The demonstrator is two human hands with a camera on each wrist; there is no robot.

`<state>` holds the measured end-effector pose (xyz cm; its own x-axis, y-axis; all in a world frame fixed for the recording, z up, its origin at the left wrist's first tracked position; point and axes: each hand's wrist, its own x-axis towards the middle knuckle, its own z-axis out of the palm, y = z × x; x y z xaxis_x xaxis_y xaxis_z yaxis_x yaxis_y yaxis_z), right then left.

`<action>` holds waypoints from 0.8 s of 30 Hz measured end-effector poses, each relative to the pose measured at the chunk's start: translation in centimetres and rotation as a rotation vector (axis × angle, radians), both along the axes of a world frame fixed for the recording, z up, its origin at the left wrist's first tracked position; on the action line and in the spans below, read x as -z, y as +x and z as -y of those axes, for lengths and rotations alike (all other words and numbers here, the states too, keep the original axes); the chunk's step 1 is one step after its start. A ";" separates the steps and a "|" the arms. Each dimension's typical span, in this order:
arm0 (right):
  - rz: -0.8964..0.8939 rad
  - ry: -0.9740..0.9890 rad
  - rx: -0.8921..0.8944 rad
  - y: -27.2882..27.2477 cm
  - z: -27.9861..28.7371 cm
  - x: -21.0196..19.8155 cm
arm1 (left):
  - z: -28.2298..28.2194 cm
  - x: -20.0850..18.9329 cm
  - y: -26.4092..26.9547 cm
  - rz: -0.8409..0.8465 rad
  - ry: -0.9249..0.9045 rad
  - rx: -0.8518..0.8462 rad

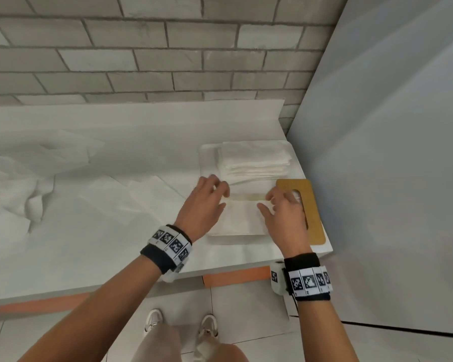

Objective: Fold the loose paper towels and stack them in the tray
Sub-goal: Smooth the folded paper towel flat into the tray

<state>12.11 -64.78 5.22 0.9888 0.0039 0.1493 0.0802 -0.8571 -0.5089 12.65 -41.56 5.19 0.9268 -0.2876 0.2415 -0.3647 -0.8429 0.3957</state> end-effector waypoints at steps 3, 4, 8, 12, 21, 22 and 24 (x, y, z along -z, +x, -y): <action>-0.393 -0.101 -0.160 1.1 -1.1 -0.3 | 1.0 -1.3 2.0 -0.285 0.371 0.269; -0.516 -0.167 -0.167 1.5 -1.3 -0.1 | 1.5 -1.2 2.6 -0.343 0.528 0.299; -0.604 -0.249 -0.042 2.5 -0.9 1.0 | 3.2 -0.1 3.9 -0.409 0.706 0.286; -0.414 -0.360 -0.029 2.3 -0.8 1.2 | 3.8 1.0 3.5 -0.366 0.649 0.292; -0.521 -0.313 -0.099 2.1 -1.6 1.6 | -2.8 0.0 4.1 -0.054 -0.094 0.045; -0.474 -0.291 -0.075 1.8 -1.7 1.4 | -4.7 0.3 4.7 -0.017 -0.137 -0.036; -0.316 -0.258 -0.042 1.0 -2.5 0.5 | -8.8 1.5 6.5 -0.164 -0.041 -0.129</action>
